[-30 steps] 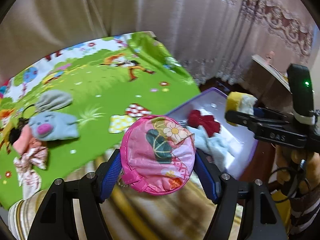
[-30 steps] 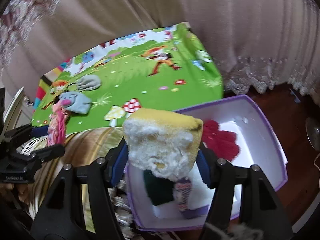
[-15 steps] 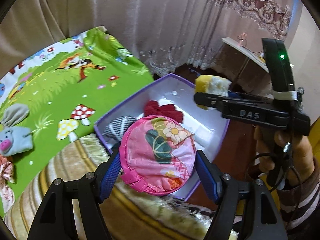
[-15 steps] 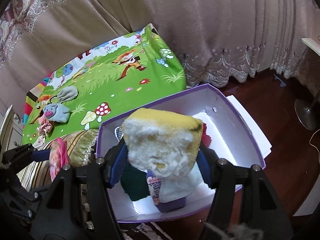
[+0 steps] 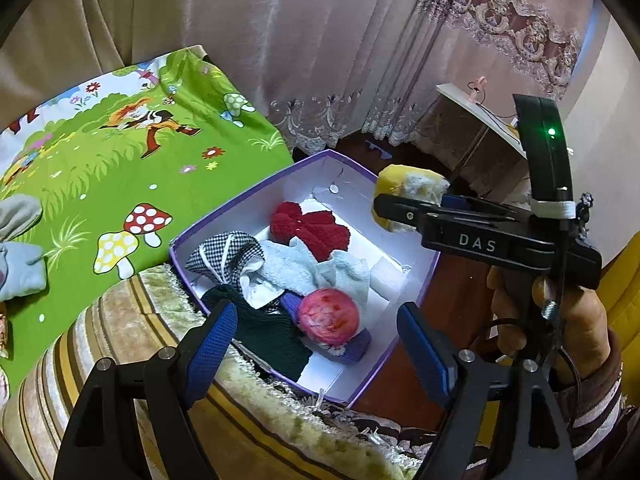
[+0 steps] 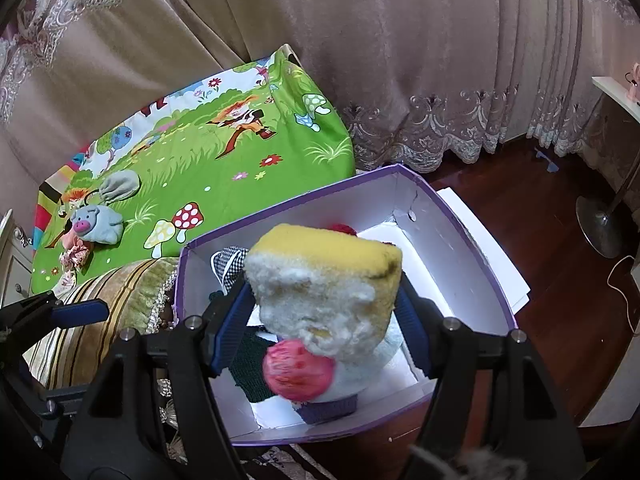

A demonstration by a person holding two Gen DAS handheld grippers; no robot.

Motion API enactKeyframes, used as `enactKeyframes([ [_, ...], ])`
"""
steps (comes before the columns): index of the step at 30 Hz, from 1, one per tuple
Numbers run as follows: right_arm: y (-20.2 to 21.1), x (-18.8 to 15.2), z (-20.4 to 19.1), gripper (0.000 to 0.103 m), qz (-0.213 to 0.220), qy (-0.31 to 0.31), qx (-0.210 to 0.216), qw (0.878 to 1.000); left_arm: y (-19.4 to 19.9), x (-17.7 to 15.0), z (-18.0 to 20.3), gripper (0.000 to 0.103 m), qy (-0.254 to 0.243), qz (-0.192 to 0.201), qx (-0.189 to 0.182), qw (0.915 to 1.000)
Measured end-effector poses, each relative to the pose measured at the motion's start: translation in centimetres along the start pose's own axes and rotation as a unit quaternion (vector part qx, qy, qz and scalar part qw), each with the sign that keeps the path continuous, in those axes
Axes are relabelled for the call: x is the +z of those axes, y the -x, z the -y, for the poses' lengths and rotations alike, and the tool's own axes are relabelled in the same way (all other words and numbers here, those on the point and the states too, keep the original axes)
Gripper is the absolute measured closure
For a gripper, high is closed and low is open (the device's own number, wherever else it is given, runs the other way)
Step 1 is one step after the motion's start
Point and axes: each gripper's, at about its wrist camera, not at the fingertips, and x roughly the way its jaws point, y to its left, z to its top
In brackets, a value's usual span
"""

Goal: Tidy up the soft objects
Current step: 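Carry the sponge and pink pouch into the box and open both tools, then move both open tools back over the pile of soft items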

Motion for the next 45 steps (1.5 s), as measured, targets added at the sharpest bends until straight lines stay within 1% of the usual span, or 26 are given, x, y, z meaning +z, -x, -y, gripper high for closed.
enactKeyframes([
  [8,0.4,0.3,-1.0,0.032,0.007,0.014,0.008,1.0,1.3,-0.2,-1.9,0.02,0.024,0.016,0.009,0.9996],
  [11,0.6,0.4,-2.2,0.032,0.01,0.036,0.0,0.999,2.0,-0.3,-3.1,0.02,0.038,0.025,0.013,0.9989],
  [15,0.7,0.6,-3.8,0.032,0.011,0.054,0.013,0.998,3.1,-0.6,-5.0,0.02,0.06,0.037,0.023,0.9973],
  [18,0.7,0.9,-4.8,0.032,0.009,0.065,0.012,0.998,4.0,-1.0,-6.7,0.02,0.083,0.047,0.029,0.995],
  [19,0.7,0.9,-5.1,0.03,0.006,0.07,0.01,0.997,4.3,-1.1,-7.4,0.02,0.093,0.05,0.031,0.994],
  [22,0.6,1.0,-5.4,0.02,0.001,0.075,0.008,0.997,5.0,-1.4,-8.5,0.02,0.108,0.058,0.034,0.9919],
  [23,0.7,1.0,-5.4,0.018,0.002,0.072,0.007,0.997,5.2,-1.5,-8.8,0.02,0.111,0.06,0.034,0.9914],
  [30,0.9,1.6,-6.6,0.018,0.001,0.081,0.008,0.997,6.3,-2.4,-10.6,0.02,0.131,0.072,0.041,0.9879],
  [36,0.5,2.0,-9.3,0.018,0.0,0.102,0.029,0.994,7.9,-3.9,-13.2,0.02,0.162,0.082,0.058,0.9816],
  [45,-0.7,2.1,-15.2,0.018,-0.009,0.155,0.07,0.985,11.7,-7.0,-18.9,0.02,0.222,0.1,0.099,0.9649],
])
